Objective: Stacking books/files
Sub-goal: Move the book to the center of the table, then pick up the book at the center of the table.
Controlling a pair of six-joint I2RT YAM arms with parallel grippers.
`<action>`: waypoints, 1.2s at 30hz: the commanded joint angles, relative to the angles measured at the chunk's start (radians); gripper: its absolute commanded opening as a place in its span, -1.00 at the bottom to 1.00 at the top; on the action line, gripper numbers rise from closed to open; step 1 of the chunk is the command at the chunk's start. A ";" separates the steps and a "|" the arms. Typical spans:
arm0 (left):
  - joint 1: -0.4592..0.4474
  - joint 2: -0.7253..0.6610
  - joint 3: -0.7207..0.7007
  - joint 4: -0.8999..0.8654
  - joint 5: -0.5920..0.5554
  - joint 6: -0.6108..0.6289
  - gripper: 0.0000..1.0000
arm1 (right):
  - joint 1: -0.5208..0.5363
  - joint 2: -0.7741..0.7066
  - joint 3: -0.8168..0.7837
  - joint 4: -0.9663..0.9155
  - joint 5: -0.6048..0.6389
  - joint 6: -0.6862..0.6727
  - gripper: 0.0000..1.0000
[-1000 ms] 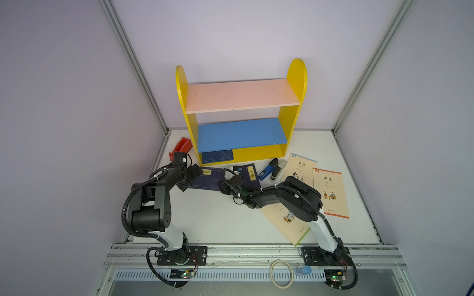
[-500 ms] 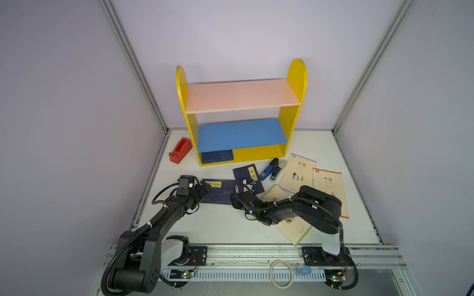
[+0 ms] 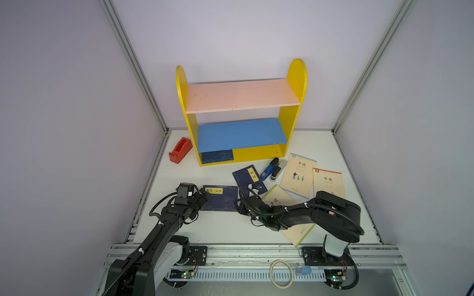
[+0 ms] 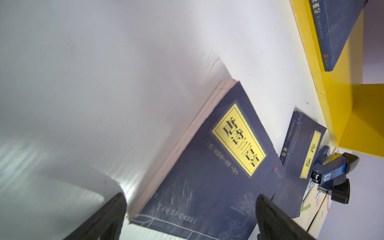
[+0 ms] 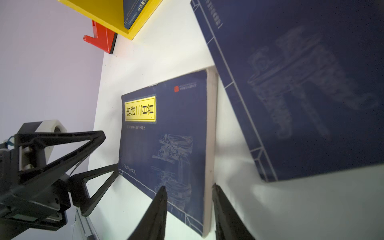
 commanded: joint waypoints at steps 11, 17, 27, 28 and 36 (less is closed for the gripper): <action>0.082 0.293 0.150 -0.056 0.094 0.183 1.00 | -0.002 0.061 0.112 -0.223 -0.055 0.107 -0.15; 0.046 0.320 0.148 -0.040 0.068 0.211 0.91 | -0.001 0.129 0.144 -0.209 -0.094 0.112 -0.16; 0.036 0.298 0.129 -0.033 0.107 0.199 0.80 | -0.019 0.137 0.065 0.063 -0.135 0.151 -0.38; 0.036 0.294 0.126 -0.034 0.111 0.197 0.78 | -0.021 0.124 0.058 0.085 -0.133 0.151 -0.44; 0.036 0.233 0.114 -0.069 0.096 0.189 0.77 | -0.023 0.053 0.063 0.096 -0.129 0.115 -0.87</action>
